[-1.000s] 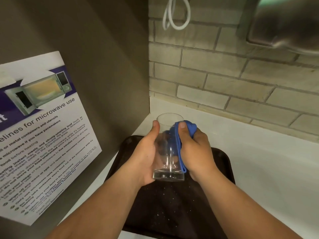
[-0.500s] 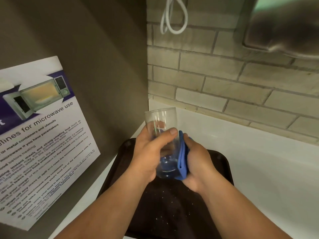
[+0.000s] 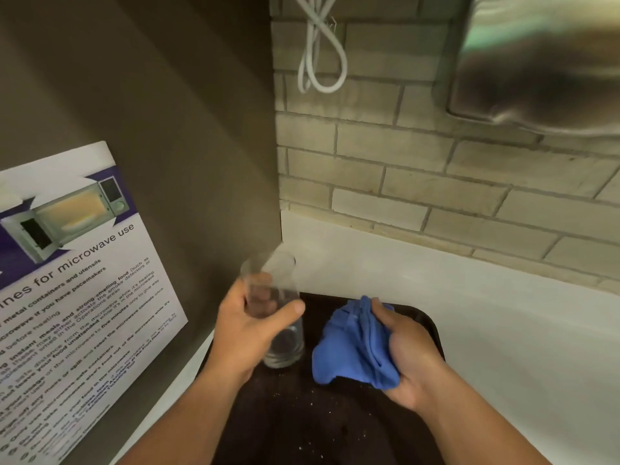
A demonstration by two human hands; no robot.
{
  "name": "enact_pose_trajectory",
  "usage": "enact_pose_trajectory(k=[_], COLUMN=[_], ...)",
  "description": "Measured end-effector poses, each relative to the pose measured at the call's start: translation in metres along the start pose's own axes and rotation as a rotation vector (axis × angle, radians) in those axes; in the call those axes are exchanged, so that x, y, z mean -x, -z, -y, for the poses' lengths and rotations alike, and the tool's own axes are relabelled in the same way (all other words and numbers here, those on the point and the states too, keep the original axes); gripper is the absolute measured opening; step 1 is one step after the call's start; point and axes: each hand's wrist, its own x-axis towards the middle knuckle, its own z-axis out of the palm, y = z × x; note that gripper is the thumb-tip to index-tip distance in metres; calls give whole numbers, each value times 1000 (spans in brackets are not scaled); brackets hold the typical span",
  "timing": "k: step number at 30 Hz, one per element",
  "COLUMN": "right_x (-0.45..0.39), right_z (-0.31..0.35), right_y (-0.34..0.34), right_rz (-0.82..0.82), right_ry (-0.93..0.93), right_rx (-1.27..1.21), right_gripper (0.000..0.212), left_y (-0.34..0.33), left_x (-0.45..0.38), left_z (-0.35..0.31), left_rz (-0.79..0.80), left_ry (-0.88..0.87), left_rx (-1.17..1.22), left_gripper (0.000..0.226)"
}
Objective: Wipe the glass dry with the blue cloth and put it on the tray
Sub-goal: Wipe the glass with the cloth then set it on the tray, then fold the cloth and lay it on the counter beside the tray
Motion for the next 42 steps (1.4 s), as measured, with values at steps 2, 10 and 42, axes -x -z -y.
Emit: enact_pose_trajectory(k=[2, 10, 42], right_x=[9, 39, 156], right_z=[17, 74, 194], right_y=[3, -21, 10], right_rz=[79, 423, -234], right_ry=[-32, -49, 487], right_rx=[28, 322, 1689], right_gripper=[48, 79, 22], left_y=[11, 33, -171], left_x=[5, 0, -34], left_z=[17, 14, -168], left_rz=[58, 391, 848], left_ry=[77, 102, -496], left_rx=[-118, -321, -535], left_gripper=[67, 106, 14])
